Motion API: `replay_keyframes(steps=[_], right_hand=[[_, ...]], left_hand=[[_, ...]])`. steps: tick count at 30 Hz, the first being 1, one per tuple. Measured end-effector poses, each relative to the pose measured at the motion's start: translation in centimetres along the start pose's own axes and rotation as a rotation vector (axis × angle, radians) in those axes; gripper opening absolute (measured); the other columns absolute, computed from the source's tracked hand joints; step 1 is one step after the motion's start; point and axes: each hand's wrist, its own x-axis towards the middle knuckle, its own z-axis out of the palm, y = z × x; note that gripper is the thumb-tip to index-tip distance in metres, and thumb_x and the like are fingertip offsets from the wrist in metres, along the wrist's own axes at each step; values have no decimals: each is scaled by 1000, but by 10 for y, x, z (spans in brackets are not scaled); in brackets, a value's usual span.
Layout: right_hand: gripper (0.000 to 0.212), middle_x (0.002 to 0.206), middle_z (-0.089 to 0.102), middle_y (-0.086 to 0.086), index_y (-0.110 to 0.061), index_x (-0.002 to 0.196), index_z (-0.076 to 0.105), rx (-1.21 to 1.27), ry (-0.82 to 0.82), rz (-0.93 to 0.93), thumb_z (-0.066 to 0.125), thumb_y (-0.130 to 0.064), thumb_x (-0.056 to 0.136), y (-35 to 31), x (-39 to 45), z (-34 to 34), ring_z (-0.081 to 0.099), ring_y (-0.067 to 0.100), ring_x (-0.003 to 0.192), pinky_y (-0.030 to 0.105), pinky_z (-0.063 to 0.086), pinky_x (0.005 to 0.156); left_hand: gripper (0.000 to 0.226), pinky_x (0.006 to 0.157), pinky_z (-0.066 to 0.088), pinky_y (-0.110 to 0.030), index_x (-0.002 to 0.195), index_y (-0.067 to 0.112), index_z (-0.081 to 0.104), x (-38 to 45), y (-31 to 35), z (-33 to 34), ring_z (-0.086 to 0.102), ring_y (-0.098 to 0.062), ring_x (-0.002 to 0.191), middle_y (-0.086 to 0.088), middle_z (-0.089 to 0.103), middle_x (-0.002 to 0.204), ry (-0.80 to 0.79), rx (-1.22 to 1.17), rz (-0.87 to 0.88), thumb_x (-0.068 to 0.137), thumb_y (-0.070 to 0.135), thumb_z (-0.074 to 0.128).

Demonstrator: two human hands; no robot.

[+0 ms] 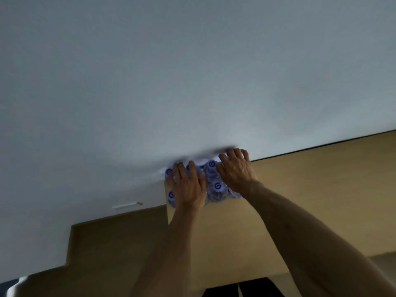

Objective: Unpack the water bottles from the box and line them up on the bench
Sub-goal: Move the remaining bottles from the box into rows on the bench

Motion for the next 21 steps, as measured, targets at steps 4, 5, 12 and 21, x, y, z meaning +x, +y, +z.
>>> replay_keyframes(steps=[4, 5, 12, 21], right_hand=[[37, 133, 50, 11, -16, 128, 49, 33, -32, 73, 40, -33, 97, -19, 3, -23, 42, 30, 125, 45, 28, 108], [37, 132, 51, 10, -16, 128, 49, 43, -29, 91, 41, -31, 96, -23, 4, -30, 42, 30, 124, 44, 28, 108], [29, 115, 61, 9, -14, 116, 58, 64, 22, 217, 46, -22, 91, -20, 2, -75, 51, 28, 111, 40, 33, 102], [24, 106, 61, 9, -12, 105, 61, 20, 92, 454, 47, -19, 87, 69, -60, -139, 51, 29, 105, 40, 37, 95]], left_hand=[[43, 99, 38, -40, 123, 16, 56, 7, 7, -28, 45, -27, 125, -10, 52, 131, 119, 2, 89, 103, 37, 24], [39, 95, 40, -39, 119, 16, 58, 10, 10, -38, 51, -26, 117, -9, 57, 124, 142, -8, 104, 103, 34, 27], [26, 70, 46, -35, 112, 15, 56, 18, 40, -87, 62, -24, 95, -7, 63, 109, 162, -26, 221, 101, 29, 38], [28, 77, 50, -36, 119, 12, 56, -7, 132, -117, 64, -27, 96, -11, 61, 113, 196, -34, 484, 100, 26, 40]])
